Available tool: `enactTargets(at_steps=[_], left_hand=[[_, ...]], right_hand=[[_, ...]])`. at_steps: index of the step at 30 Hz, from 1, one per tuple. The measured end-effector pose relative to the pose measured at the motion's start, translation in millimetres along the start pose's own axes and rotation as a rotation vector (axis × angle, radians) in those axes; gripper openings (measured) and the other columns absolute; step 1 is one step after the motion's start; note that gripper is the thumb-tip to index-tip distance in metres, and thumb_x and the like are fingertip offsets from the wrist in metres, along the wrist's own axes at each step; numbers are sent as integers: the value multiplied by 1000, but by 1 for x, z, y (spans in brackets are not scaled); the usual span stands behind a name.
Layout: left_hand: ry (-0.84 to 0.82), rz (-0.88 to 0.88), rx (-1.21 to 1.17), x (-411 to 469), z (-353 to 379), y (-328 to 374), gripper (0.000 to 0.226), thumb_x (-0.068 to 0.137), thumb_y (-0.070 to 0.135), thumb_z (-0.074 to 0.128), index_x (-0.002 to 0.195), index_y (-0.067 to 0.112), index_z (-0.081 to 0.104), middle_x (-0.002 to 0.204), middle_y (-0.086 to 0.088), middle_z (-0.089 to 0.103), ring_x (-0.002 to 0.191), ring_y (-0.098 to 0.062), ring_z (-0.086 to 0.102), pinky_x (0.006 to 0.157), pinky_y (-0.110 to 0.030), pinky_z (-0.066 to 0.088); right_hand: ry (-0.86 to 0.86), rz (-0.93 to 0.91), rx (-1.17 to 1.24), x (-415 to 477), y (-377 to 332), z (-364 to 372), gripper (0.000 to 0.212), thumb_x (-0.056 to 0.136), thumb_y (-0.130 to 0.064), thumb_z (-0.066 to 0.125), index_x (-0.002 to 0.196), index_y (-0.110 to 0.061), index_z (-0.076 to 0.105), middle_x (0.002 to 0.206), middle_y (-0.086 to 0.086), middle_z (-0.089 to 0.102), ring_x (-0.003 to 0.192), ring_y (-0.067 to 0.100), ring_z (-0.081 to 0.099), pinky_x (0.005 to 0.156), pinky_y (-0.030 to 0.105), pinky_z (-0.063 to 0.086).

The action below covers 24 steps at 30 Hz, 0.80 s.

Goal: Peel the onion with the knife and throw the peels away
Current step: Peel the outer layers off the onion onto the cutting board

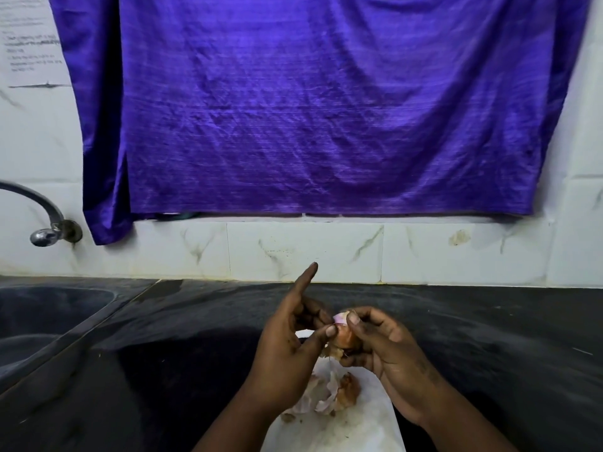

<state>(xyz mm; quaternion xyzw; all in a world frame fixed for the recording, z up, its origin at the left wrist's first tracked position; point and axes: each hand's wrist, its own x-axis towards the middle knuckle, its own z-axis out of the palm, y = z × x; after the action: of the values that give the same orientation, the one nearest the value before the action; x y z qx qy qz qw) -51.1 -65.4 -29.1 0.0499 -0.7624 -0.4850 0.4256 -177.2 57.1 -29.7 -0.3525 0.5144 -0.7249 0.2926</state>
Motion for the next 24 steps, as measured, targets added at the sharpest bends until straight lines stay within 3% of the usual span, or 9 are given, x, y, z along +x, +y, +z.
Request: enactTargets(at_steps=[8, 14, 18, 21, 24], left_hand=[[-27, 11, 27, -1, 1, -1, 83, 96, -1, 69, 154, 50, 36, 95, 3, 71, 95, -15, 71, 90, -30, 61], [-116, 26, 52, -3, 3, 3, 84, 97, 4, 69, 154, 54, 33, 94, 7, 70, 97, -15, 71, 93, -24, 57], [-199, 22, 93, -5, 3, 2, 84, 97, 7, 71, 156, 51, 30, 95, 4, 70, 97, -12, 71, 92, -19, 53], [-220, 4, 175, -6, 3, -4, 85, 96, 10, 72, 153, 57, 31, 94, 5, 70, 98, -12, 71, 94, -24, 56], [-208, -31, 231, -4, 3, -9, 77, 98, 12, 71, 149, 58, 36, 93, 10, 70, 96, -5, 70, 87, -22, 56]], right_hand=[[34, 10, -9, 0, -1, 2, 30, 88, -28, 67, 104, -3, 71, 92, 14, 78, 76, 27, 76, 66, 36, 58], [126, 38, 48, 3, 0, -1, 47, 81, -39, 72, 101, 3, 66, 85, 17, 71, 76, 26, 70, 63, 33, 59], [226, 54, 122, 8, 0, -7, 33, 81, -38, 75, 87, -7, 67, 81, 18, 65, 73, 29, 67, 66, 37, 58], [271, 68, 174, 8, -5, -13, 31, 89, -36, 70, 97, -6, 69, 86, 19, 72, 78, 32, 71, 68, 39, 55], [281, 73, 172, 7, -8, -14, 29, 92, -35, 66, 100, -8, 72, 82, 12, 74, 66, 21, 66, 59, 34, 46]])
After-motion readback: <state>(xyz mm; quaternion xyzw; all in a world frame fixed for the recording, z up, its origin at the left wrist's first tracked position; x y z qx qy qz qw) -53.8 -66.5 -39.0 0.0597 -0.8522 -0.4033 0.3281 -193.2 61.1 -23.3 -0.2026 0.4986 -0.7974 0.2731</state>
